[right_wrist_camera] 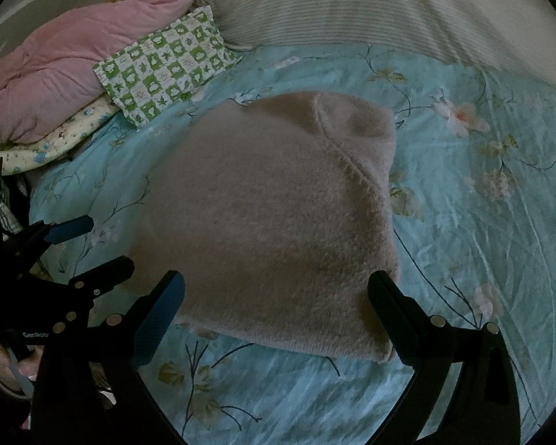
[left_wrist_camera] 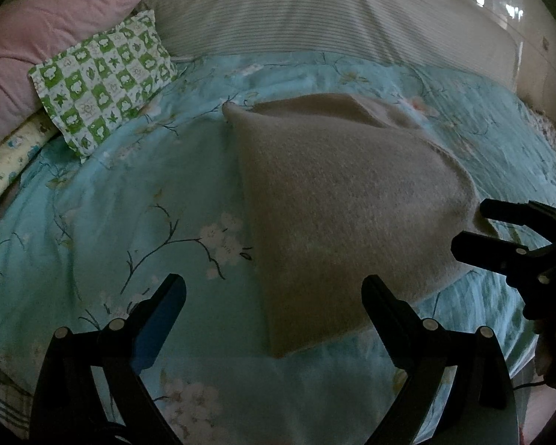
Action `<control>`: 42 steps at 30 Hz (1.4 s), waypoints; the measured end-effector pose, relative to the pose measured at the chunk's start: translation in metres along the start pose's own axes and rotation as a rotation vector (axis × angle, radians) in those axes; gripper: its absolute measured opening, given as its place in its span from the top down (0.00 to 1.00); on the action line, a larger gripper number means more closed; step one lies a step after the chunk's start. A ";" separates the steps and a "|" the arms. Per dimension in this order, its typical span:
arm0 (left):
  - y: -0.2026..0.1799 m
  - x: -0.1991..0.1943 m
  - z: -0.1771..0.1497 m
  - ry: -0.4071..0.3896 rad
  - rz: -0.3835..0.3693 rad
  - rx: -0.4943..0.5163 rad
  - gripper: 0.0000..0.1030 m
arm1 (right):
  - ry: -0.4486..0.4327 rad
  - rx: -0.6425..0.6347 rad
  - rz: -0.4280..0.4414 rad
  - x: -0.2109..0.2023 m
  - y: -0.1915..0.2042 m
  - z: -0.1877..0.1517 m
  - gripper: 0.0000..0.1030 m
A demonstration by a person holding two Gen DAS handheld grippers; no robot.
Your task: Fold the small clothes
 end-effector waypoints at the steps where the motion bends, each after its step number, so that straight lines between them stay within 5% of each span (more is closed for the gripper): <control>1: 0.000 0.000 0.000 0.000 0.000 0.001 0.07 | 0.001 0.001 -0.001 0.000 0.000 0.000 0.04; 42: -0.001 0.001 0.006 -0.004 -0.002 -0.004 0.07 | -0.008 0.013 0.012 0.000 0.001 0.006 0.04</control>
Point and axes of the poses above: each gripper's, at about its wrist camera, not at the fingertips, and x roughly the way its jaws point, y to its left, z to its top, the point moved 4 cm from there along x, roughly the way its jaws point, and after that the axes turned 7 degrees about x, right-handed, at the moved point
